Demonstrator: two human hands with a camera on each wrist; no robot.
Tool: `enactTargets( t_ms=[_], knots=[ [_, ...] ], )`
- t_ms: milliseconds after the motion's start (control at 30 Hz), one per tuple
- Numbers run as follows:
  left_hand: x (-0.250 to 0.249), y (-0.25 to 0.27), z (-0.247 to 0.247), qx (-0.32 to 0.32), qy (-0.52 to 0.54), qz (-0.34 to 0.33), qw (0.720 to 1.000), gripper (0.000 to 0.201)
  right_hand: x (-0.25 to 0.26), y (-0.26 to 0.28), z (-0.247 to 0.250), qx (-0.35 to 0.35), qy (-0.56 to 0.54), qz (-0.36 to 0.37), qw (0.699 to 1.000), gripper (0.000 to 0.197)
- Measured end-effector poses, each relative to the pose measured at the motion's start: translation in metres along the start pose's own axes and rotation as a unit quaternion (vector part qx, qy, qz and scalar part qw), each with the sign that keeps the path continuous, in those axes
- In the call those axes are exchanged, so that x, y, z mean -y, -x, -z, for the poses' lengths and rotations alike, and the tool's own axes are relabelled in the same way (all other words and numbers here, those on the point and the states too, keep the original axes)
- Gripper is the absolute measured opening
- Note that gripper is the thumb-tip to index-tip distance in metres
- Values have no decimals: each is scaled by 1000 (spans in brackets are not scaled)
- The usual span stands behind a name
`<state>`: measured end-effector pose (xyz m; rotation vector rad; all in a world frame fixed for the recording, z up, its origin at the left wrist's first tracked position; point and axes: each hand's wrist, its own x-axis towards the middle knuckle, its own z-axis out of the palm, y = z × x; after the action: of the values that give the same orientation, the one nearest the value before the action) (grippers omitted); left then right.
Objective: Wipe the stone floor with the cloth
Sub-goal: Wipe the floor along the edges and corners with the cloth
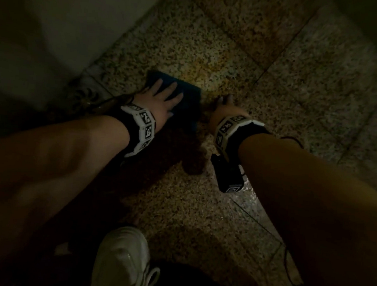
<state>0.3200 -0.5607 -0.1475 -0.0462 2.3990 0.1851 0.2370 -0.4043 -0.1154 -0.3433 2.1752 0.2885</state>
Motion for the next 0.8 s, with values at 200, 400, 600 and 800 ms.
enactTargets(
  t_ms=[200, 400, 600, 800],
  knots=[
    [20, 42, -24, 48, -33, 35, 998, 74, 25, -7, 18, -33, 37, 57, 997, 65],
    [27, 32, -24, 27, -27, 26, 999, 65, 41, -12, 3, 4, 1, 60, 998, 80],
    [25, -9, 9, 4, -37, 24, 999, 56, 39, -23, 0, 15, -26, 63, 998, 88],
    [18, -41, 32, -2, 17, 61, 998, 58, 34, -26, 4, 41, -56, 72, 995, 88]
  ],
)
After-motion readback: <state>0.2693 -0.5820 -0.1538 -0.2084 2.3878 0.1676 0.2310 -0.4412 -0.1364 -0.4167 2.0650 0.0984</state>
